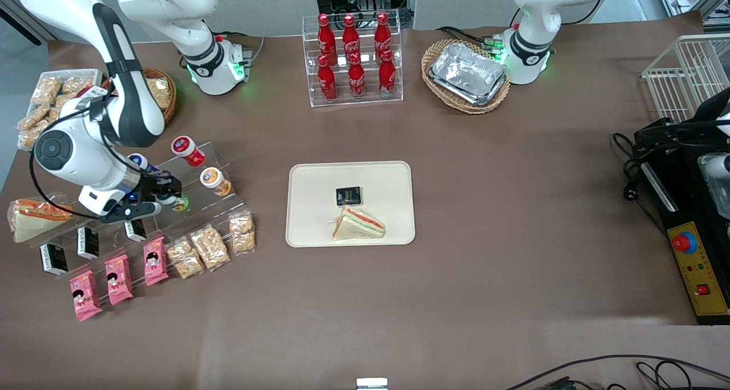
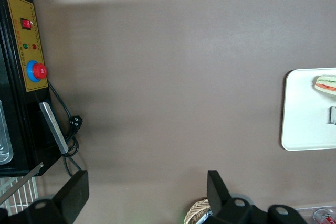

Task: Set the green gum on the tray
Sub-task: 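Lift the green gum bottle off the rack with the right gripper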

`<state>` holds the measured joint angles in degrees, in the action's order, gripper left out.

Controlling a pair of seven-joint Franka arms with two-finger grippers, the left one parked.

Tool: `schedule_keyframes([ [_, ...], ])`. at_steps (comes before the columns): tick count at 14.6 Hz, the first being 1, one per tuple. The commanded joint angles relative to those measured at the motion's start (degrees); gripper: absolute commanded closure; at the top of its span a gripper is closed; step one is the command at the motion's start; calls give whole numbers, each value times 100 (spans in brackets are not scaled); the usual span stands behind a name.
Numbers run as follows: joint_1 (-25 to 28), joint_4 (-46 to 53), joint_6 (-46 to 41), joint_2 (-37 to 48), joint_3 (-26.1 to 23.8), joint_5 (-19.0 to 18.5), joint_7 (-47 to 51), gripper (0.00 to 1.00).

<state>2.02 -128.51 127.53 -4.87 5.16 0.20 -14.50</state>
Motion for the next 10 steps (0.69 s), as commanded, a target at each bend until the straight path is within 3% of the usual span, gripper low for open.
schedule_keyframes([
  [1,-43,10,97,-67,3,-108,-132,27],
  [2,-43,10,88,-67,3,-108,-141,28],
  [7,-52,45,9,29,11,-56,-342,60],
  [10,-35,377,-542,126,126,-21,-492,62],
])
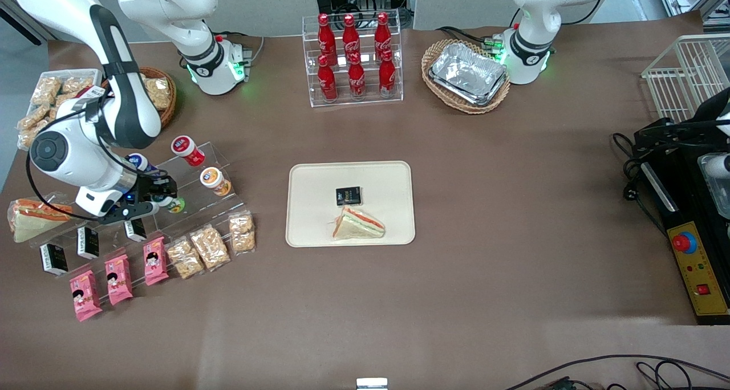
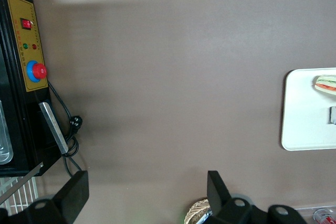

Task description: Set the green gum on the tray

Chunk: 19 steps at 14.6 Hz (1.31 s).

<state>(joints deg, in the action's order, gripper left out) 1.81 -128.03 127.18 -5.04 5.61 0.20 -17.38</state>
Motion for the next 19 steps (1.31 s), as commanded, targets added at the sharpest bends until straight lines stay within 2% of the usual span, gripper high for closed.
schedule_keyframes([
  [1,-14,549,-832,179,80,-29,-231,62],
  [7,47,2482,-3161,144,63,-20,-240,62],
  [11,108,3082,-3928,144,1,23,-135,62],
  [13,406,3056,-3956,144,-130,330,651,62],
  [15,959,2978,-3825,65,-245,366,1680,62],
  [16,1196,2864,-3597,4,-254,532,2068,62],
  [17,1381,2741,-3343,-49,-245,699,2307,62],
  [19,1698,2434,-2859,-181,-254,753,2589,62],
])
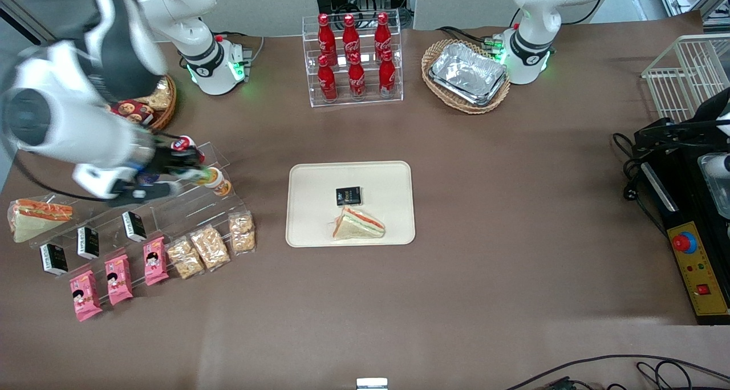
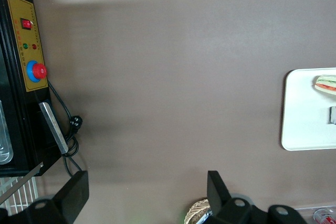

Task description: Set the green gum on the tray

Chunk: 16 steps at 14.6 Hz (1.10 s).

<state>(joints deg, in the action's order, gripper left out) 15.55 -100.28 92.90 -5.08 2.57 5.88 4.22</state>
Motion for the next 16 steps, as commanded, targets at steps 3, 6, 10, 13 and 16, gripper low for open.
schedule_keyframes([
  [3,825,-1201,1535,-160,51,247,1078,62],
  [6,1318,-1897,2643,-203,51,247,1650,62],
  [10,1802,-2241,3497,-458,51,247,2100,62],
  [13,2109,-2241,3962,-931,51,256,2249,62],
  [16,2269,-2224,4543,-1345,51,247,2504,62],
])
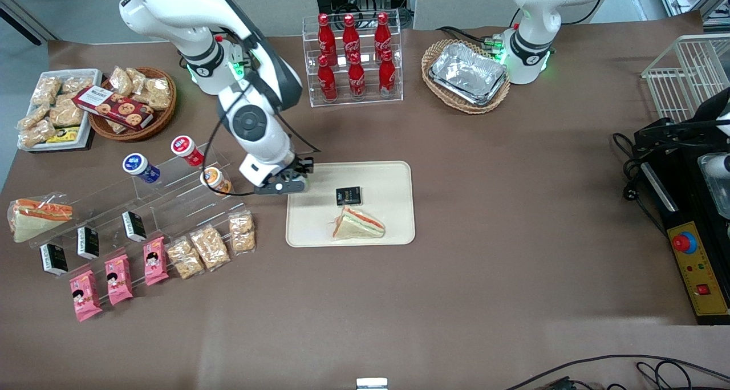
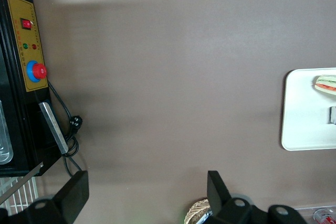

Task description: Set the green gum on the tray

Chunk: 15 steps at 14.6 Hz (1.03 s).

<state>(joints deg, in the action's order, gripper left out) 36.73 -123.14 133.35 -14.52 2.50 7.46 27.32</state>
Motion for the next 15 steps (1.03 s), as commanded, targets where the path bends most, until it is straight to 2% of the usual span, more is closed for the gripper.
schedule_keyframes([
  [1,167,62,577,-454,58,89,195,62],
  [6,238,70,815,-648,58,89,212,60],
  [7,229,88,798,-648,58,89,212,44],
  [8,220,97,789,-639,58,89,230,14],
  [9,203,105,754,-622,67,89,282,3],
  [12,115,132,684,-438,119,89,186,1],
  [15,-472,307,-25,-69,146,54,-295,1],
])
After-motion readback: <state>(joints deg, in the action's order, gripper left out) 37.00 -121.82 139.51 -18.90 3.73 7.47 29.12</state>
